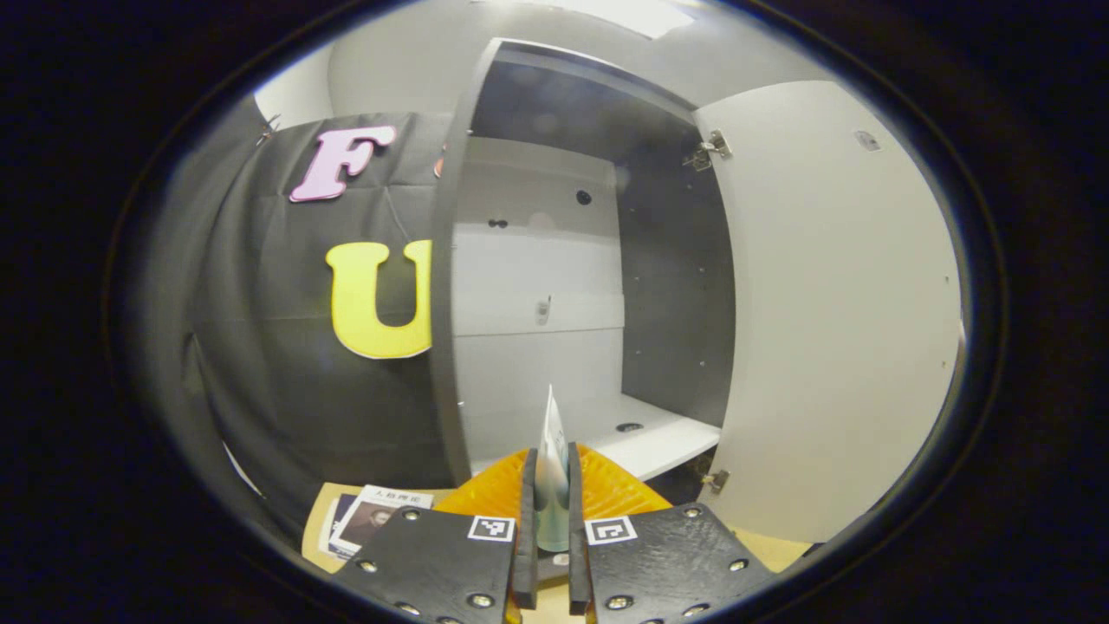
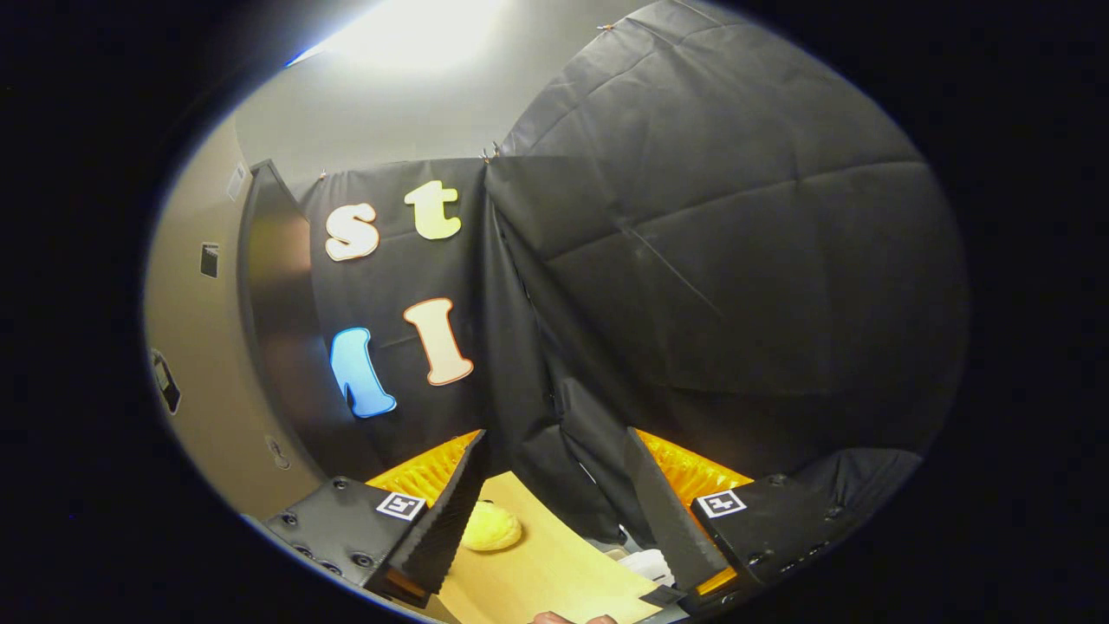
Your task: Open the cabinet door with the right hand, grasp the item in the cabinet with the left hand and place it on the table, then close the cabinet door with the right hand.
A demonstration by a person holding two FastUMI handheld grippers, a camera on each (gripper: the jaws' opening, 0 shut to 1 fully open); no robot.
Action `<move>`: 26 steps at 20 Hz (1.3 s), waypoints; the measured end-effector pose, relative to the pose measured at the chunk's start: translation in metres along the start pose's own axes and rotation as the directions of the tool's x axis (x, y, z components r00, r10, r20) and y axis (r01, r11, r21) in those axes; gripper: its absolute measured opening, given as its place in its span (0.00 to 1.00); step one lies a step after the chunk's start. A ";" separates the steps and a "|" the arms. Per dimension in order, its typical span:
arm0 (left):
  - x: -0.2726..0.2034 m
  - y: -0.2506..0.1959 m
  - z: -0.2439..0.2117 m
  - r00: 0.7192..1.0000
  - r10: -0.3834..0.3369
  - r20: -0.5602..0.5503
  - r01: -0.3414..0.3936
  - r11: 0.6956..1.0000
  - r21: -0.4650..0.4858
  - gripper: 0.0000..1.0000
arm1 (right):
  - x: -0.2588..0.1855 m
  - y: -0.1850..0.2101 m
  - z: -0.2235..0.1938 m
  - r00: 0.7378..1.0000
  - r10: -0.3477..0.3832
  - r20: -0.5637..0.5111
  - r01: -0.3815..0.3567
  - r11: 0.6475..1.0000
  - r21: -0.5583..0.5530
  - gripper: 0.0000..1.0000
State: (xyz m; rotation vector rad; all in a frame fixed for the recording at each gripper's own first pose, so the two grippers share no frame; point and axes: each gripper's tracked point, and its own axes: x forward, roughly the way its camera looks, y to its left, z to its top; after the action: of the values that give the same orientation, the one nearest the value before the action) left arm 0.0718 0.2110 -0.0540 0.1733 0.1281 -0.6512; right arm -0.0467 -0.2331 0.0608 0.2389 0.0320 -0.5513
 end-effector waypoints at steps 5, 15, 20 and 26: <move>-0.063 0.043 -0.027 0.998 0.065 -0.018 -0.066 0.997 -0.030 0.12 | -0.027 0.014 0.008 1.000 0.011 0.019 -0.011 0.999 -0.033 0.98; -0.153 0.082 -0.142 0.981 0.174 -0.089 -0.184 0.977 -0.112 0.12 | -0.073 0.045 0.014 0.997 0.079 0.028 -0.077 0.995 -0.058 0.98; -0.175 0.068 -0.214 0.959 0.264 -0.100 -0.265 0.964 0.000 0.12 | -0.092 0.052 0.010 0.993 0.115 0.011 -0.114 0.990 -0.086 0.92; -0.193 0.041 -0.300 0.936 0.319 -0.148 -0.321 0.947 0.005 0.18 | -0.097 0.046 0.011 0.993 0.114 0.003 -0.113 0.987 -0.118 0.92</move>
State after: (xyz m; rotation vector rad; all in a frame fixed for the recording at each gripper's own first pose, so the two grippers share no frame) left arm -0.0744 0.4166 -0.3089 0.2184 0.2428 -0.3109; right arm -0.1060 -0.1478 0.0902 0.1217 0.0408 -0.4357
